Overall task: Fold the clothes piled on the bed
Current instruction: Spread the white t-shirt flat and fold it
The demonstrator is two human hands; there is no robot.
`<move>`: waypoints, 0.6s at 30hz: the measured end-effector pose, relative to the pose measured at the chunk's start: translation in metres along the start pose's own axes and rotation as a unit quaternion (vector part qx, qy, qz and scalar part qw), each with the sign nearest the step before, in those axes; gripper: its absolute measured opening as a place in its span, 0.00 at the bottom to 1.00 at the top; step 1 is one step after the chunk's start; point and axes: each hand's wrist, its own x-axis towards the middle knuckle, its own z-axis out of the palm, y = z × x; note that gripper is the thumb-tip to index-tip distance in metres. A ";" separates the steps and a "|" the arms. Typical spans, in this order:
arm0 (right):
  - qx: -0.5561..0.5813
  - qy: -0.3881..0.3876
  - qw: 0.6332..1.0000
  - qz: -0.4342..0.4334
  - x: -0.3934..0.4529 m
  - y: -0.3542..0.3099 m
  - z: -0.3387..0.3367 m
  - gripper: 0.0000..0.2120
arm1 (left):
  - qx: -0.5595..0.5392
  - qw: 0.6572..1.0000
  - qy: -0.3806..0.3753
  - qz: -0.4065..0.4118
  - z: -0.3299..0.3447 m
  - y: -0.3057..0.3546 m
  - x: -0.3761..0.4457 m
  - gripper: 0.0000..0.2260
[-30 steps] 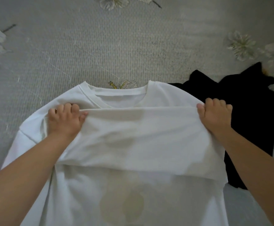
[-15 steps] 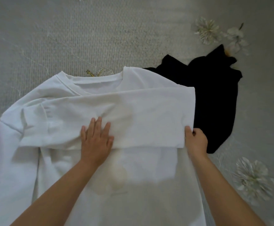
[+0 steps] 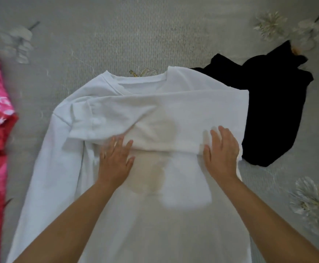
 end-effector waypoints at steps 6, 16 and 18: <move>0.056 -0.126 0.976 -0.166 -0.056 -0.079 0.025 0.19 | -0.014 0.977 -0.014 -0.211 -0.015 -0.055 -0.108 0.21; -0.034 -0.289 0.921 -0.259 -0.113 -0.168 0.056 0.28 | -0.159 0.857 -0.054 -0.487 0.003 -0.130 -0.252 0.38; -0.045 -0.298 0.921 -0.246 -0.119 -0.176 0.061 0.30 | -0.186 0.850 -0.064 -0.489 0.008 -0.137 -0.268 0.41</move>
